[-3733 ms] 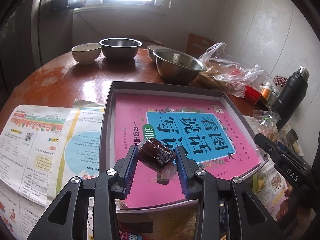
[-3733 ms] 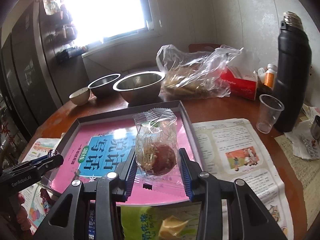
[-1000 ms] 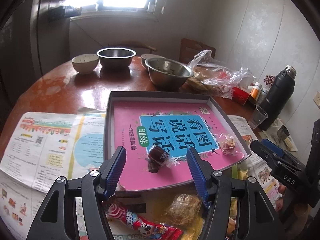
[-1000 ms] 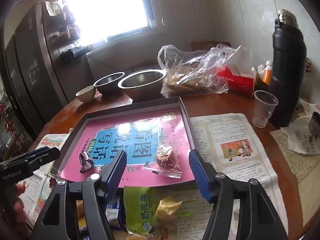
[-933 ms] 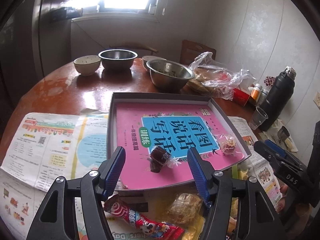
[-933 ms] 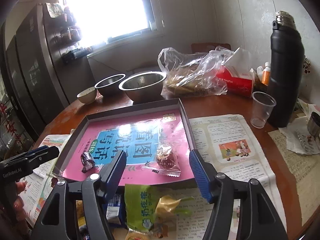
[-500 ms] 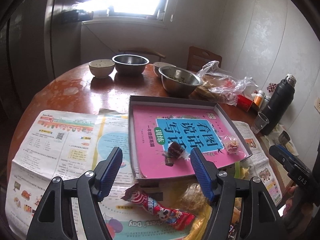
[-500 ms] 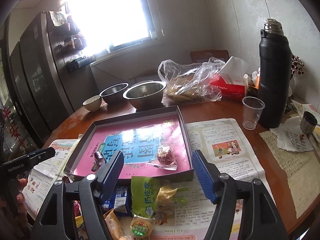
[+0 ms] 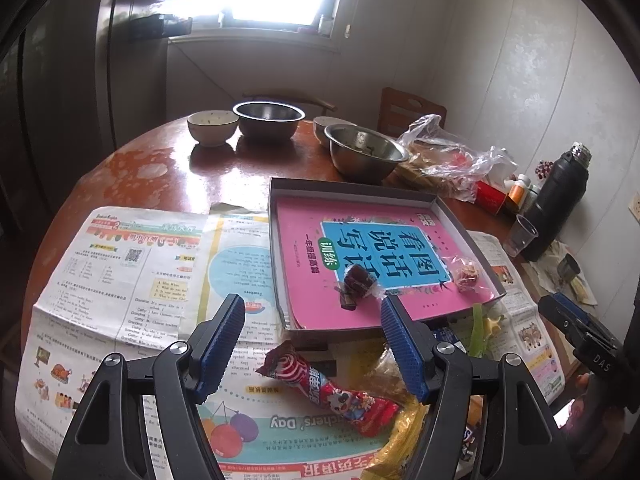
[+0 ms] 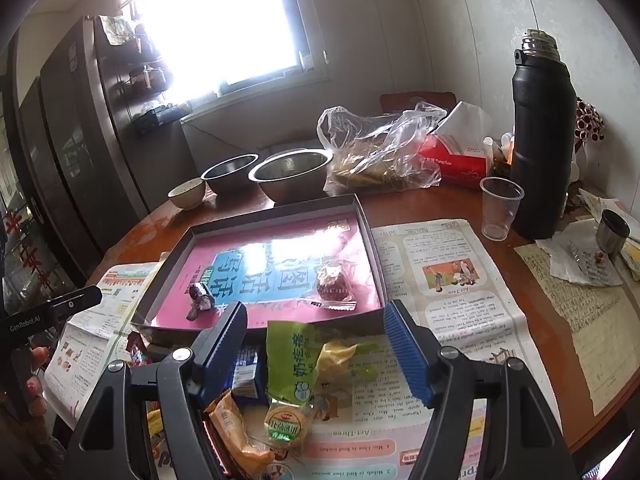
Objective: Organize snacks
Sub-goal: 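Withdraw both tools from the tray back toward the snack pile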
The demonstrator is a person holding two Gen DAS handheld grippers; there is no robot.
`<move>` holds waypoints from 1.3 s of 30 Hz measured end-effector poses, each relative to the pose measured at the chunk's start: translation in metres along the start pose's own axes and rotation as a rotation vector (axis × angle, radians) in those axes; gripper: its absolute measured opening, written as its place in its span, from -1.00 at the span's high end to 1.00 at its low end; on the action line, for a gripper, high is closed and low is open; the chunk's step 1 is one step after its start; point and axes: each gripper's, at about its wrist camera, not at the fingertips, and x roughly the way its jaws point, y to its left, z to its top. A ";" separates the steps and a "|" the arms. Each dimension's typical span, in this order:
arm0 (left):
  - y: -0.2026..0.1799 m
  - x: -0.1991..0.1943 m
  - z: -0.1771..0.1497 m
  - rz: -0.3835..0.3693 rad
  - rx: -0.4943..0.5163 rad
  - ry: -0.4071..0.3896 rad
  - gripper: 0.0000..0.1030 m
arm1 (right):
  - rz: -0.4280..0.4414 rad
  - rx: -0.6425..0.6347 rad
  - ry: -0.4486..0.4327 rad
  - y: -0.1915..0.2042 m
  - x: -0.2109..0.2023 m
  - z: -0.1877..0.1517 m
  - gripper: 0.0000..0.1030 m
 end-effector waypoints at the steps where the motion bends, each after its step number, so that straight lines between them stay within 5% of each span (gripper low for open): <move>1: -0.001 0.000 -0.001 0.000 0.003 0.001 -0.40 | -0.002 -0.001 0.001 0.001 -0.001 -0.001 -0.37; 39: -0.048 0.012 -0.056 -0.053 0.208 0.157 -0.40 | 0.009 -0.028 0.059 0.009 -0.012 -0.031 -0.37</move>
